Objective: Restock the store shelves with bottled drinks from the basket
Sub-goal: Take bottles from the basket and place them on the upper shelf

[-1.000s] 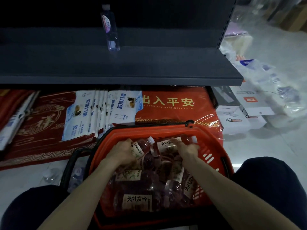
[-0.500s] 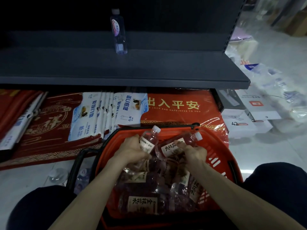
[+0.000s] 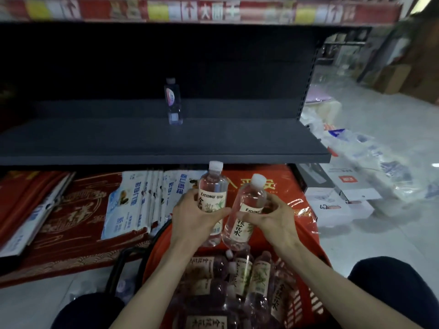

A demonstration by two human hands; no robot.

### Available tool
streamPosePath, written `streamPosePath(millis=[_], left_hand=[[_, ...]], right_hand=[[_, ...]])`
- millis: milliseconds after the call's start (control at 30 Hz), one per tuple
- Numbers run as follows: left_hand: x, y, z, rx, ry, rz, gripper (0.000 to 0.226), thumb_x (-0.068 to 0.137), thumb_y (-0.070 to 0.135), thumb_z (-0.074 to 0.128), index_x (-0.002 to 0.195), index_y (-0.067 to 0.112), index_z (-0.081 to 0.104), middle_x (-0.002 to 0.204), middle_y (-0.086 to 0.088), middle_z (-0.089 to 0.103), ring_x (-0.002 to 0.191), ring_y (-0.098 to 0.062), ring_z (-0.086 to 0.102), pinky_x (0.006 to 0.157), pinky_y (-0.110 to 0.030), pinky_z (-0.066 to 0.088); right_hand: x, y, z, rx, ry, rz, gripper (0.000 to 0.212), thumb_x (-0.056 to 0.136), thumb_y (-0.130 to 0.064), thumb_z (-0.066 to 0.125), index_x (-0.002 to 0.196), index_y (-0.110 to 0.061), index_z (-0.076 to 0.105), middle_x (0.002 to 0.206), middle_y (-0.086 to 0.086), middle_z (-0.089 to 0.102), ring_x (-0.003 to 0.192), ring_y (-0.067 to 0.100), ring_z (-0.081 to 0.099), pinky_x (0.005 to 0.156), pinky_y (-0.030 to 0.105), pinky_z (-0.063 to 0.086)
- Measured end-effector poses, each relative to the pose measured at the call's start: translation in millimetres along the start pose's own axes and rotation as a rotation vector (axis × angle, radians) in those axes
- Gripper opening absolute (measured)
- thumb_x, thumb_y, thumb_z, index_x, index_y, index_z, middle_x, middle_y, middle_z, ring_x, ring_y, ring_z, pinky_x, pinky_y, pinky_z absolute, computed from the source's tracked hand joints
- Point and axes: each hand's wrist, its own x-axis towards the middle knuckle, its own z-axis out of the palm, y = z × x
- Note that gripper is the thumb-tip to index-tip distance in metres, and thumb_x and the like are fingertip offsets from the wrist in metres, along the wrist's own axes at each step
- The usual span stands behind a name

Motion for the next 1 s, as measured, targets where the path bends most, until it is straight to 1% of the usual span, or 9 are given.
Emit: streamPosePath(millis=[133,233,367,500,667,800,867,933,1000], left_hand=[[-5,33,-16,-0.064,0.065,0.082,0.059,0.060,0.056,0.093,0.108,0.037,0.064,0.095,0.019,0.072,0.081,0.008,0.068,0.070,-0.017,0.058],[-1,61,-35,-0.132,0.087,0.114,0.051,0.063,0.058,0.090,0.103,0.040,0.064,0.096,0.016,0.073,0.082,0.006,0.070,0.072,-0.024,0.062],[13,102,-63,-0.140,0.142,0.189,0.061,0.058,0.069,0.085,0.107,0.040,0.063,0.104,0.012,0.071,0.089,-0.002,0.071,0.076,-0.031,0.062],[21,154,-98,-0.175,0.169,0.258,0.051,0.062,0.056,0.090,0.104,0.041,0.065,0.104,0.011,0.071,0.088,-0.002,0.072,0.076,-0.030,0.062],[45,227,-152,-0.268,0.196,0.277,0.053,0.064,0.040,0.096,0.107,0.031,0.067,0.092,0.014,0.078,0.082,-0.001,0.075,0.075,-0.030,0.063],[79,282,-192,-0.409,0.174,0.260,0.050,0.066,0.025,0.097,0.108,0.017,0.071,0.092,0.004,0.081,0.083,-0.012,0.078,0.077,-0.036,0.063],[102,304,-208,-0.481,0.189,0.249,0.047,0.067,0.017,0.095,0.106,0.011,0.070,0.089,0.000,0.081,0.080,-0.015,0.079,0.071,-0.034,0.064],[127,322,-221,-0.532,0.210,0.258,0.049,0.066,0.018,0.096,0.107,0.009,0.070,0.087,-0.002,0.081,0.079,-0.018,0.079,0.074,-0.037,0.064],[155,333,-231,-0.565,0.245,0.256,0.055,0.062,0.021,0.099,0.107,0.009,0.071,0.087,-0.003,0.081,0.080,-0.021,0.079,0.081,-0.042,0.064]], right_hand=[[-5,-44,-4,0.006,-0.052,-0.091,0.065,0.060,-0.019,0.100,0.116,-0.023,0.069,0.098,-0.006,0.080,0.089,0.011,0.077,0.076,0.030,0.064],[-4,-82,-8,-0.009,-0.051,-0.170,0.061,0.059,-0.021,0.100,0.112,-0.022,0.072,0.093,-0.007,0.080,0.083,0.010,0.077,0.074,0.033,0.065],[-5,-136,-14,0.022,-0.064,-0.286,0.056,0.062,-0.017,0.098,0.111,-0.023,0.073,0.087,-0.006,0.080,0.079,0.010,0.077,0.067,0.020,0.060],[-3,-198,-20,0.057,-0.112,-0.404,0.063,0.066,-0.010,0.096,0.122,-0.019,0.070,0.092,-0.004,0.081,0.085,0.012,0.078,0.071,0.023,0.062],[9,-287,-24,0.083,-0.123,-0.538,0.057,0.066,-0.004,0.095,0.116,-0.019,0.070,0.085,-0.010,0.080,0.076,0.002,0.076,0.062,0.013,0.056],[35,-359,-17,0.073,-0.120,-0.626,0.062,0.062,-0.019,0.100,0.117,-0.018,0.072,0.093,-0.007,0.080,0.083,0.009,0.078,0.076,0.027,0.063],[56,-391,-9,0.069,-0.063,-0.668,0.062,0.058,-0.024,0.101,0.113,-0.021,0.074,0.091,-0.009,0.080,0.082,0.009,0.078,0.078,0.033,0.064],[82,-420,1,0.062,-0.011,-0.695,0.062,0.053,-0.032,0.102,0.108,-0.022,0.076,0.089,-0.009,0.080,0.080,0.009,0.078,0.078,0.034,0.064],[108,-445,13,0.069,0.062,-0.698,0.082,0.040,-0.047,0.102,0.112,-0.021,0.075,0.091,-0.009,0.080,0.081,0.008,0.078,0.079,0.034,0.064]])
